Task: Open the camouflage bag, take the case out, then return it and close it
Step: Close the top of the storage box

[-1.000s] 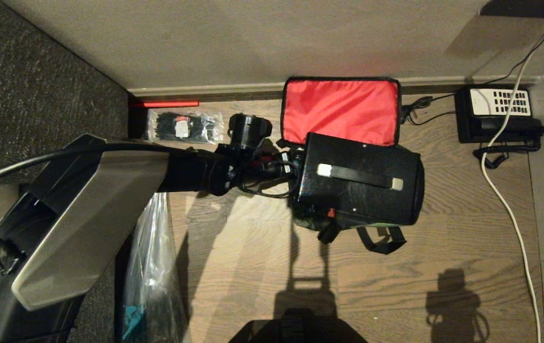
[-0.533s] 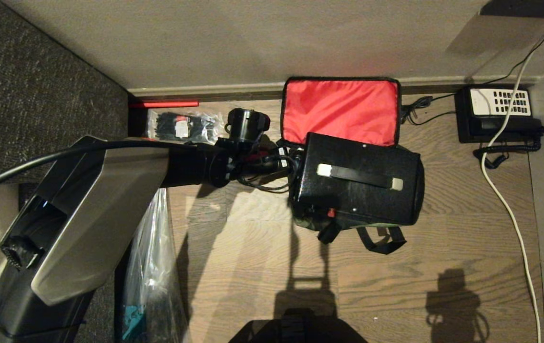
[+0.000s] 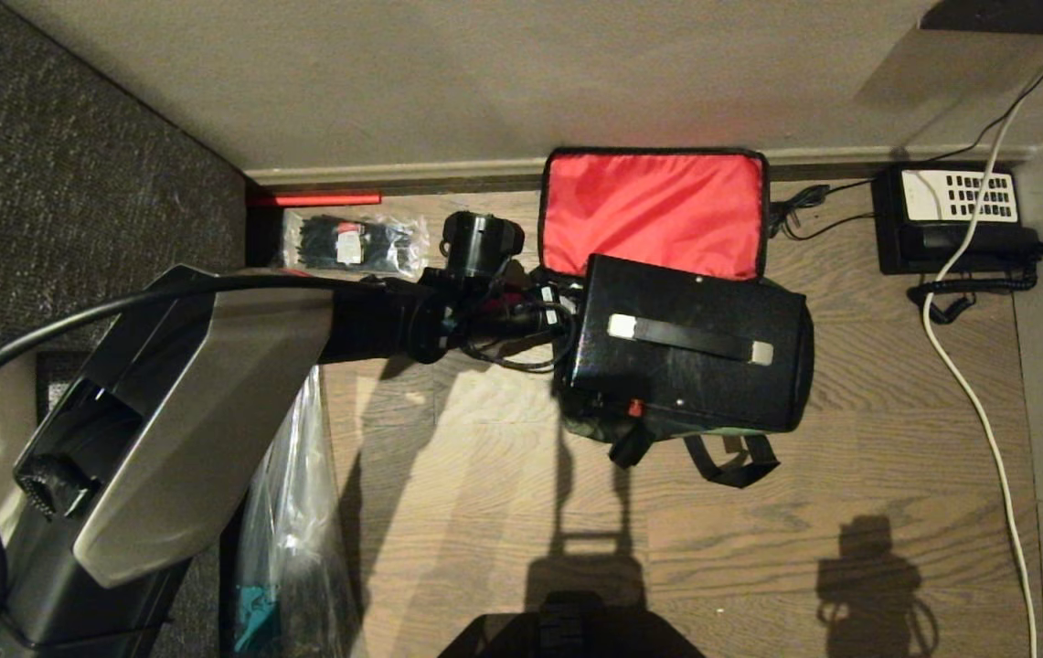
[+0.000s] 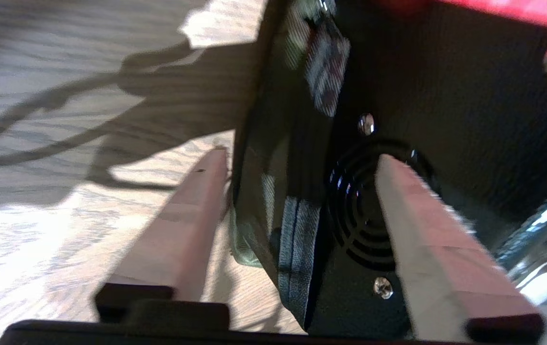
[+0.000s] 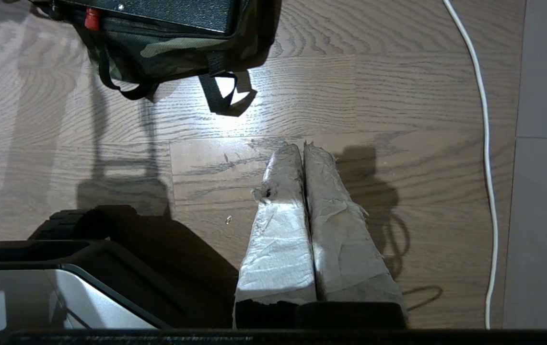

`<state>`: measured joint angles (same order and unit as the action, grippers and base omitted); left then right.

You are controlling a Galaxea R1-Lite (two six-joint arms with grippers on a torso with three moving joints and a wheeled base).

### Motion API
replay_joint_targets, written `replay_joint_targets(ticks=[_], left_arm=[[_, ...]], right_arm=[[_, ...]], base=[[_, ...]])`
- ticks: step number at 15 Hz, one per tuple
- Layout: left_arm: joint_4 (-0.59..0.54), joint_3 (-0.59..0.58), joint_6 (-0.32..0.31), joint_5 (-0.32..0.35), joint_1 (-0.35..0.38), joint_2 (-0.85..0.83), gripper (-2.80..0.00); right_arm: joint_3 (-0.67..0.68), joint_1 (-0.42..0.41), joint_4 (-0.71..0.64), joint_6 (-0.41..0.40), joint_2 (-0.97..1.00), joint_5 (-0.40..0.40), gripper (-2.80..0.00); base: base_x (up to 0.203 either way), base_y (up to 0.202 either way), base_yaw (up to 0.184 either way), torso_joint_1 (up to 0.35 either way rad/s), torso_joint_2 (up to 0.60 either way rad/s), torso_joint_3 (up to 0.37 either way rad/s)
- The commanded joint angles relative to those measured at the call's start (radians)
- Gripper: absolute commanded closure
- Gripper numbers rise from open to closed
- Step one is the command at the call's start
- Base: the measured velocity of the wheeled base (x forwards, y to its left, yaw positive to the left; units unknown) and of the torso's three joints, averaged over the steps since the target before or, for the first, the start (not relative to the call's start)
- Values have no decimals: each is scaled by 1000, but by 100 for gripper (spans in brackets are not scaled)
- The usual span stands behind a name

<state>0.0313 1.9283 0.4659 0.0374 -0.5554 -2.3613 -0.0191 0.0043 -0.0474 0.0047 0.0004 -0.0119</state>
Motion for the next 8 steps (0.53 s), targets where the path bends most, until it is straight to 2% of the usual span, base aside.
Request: replay_joint_targets(ticks=[1, 8], left_arm=[[0, 0, -38, -2, -5, -15, -280], [8, 3, -130, -23, -3, -64, -280]], right_arm=[[1, 0, -1, 0, -25, 0, 0], [-1, 0, 0, 0, -25, 0, 0]], base=[[0, 0, 0, 0, 0, 0], [0, 0, 0, 0, 0, 0]])
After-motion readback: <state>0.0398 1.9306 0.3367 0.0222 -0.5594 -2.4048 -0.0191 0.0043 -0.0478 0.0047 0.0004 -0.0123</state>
